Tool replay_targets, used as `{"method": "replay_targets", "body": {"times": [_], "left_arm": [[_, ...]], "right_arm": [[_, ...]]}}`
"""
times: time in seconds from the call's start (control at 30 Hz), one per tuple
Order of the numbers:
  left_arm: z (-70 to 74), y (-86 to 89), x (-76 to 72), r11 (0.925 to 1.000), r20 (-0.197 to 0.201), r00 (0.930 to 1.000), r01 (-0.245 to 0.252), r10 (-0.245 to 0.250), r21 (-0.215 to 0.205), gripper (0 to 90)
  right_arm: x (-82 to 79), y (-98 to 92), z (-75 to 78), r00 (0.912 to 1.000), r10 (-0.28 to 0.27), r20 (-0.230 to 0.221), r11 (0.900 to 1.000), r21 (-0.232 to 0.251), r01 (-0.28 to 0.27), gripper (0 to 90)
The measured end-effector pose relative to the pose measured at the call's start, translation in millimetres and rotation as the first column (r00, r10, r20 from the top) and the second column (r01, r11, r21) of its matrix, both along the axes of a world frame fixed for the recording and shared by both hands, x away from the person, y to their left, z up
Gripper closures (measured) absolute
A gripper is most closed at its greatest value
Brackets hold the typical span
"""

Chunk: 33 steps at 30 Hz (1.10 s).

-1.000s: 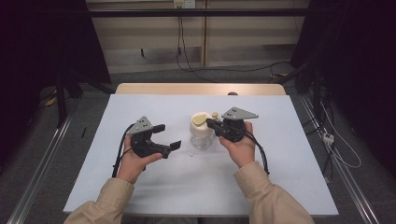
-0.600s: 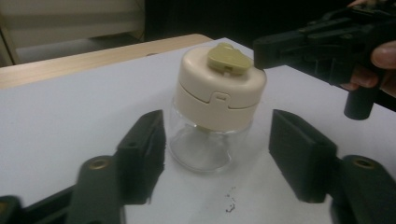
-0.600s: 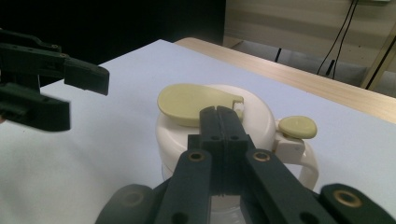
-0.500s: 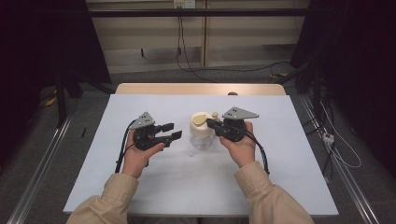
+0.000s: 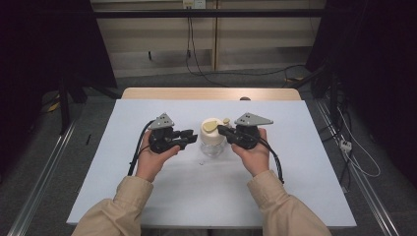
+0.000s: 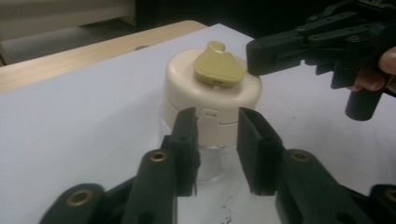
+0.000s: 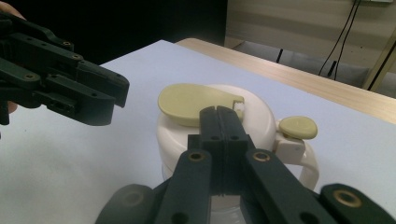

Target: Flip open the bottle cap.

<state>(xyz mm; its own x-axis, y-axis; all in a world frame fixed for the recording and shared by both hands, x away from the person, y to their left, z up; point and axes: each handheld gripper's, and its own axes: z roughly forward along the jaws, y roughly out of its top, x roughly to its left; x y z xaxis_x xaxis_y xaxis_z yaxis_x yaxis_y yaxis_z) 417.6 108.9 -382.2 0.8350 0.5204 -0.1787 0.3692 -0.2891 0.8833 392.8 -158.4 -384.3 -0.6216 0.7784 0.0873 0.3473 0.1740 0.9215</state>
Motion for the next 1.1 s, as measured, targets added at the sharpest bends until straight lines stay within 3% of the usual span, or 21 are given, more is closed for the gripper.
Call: {"method": "replay_targets", "body": {"times": [0.47, 1.1], "left_arm": [[0.1, -14.8, 6.9, 0.9985, -0.004, 0.9997, 0.026, -0.026, 0.048, 88.4], [4.6, -27.2, 13.4, 0.9948, -0.003, 0.9998, 0.017, -0.017, 0.100, 90.0]], "right_arm": [[0.0, -0.4, 0.1, 1.0000, 0.004, 0.001, 1.000, -0.002, -0.004, 90.0], [-0.3, 0.0, 0.1, 1.0000, 0.002, 0.003, 1.000, -0.006, -0.002, 90.0]]}}
